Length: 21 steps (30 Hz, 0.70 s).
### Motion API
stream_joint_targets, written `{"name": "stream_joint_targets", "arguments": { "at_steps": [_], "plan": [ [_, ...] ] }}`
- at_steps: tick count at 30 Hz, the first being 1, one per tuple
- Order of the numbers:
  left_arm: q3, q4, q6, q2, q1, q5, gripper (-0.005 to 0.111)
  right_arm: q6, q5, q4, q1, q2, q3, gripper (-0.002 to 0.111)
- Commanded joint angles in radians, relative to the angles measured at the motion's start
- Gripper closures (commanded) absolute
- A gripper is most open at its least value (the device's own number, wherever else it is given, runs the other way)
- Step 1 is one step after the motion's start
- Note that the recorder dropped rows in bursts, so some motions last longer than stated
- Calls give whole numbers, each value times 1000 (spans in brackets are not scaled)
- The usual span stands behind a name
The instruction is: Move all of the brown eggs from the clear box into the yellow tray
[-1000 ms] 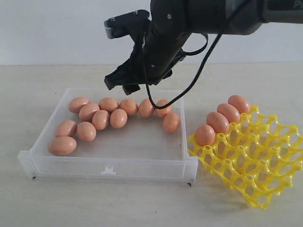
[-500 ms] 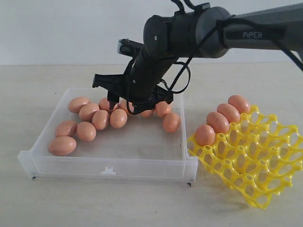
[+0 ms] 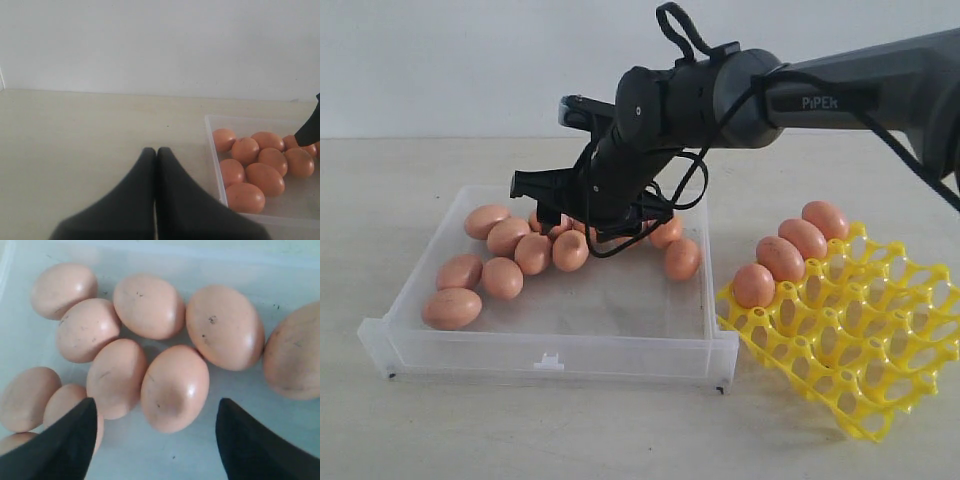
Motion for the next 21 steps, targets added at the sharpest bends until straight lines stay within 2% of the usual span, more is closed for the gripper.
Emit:
{"name": "stream_joint_targets", "arguments": {
  "at_steps": [1, 12, 16, 21],
  "plan": [
    [3, 2, 2, 3, 1, -6, 111, -20, 16, -8, 1, 22, -25, 43],
    [3, 2, 2, 3, 1, -6, 111, -39, 34, -25, 1, 48, -65, 44],
    [3, 2, 2, 3, 1, -6, 111, -42, 48, -27, 1, 63, -65, 50],
    [3, 2, 2, 3, 1, -6, 111, -58, 54, -24, 1, 78, -67, 50]
  ]
}}
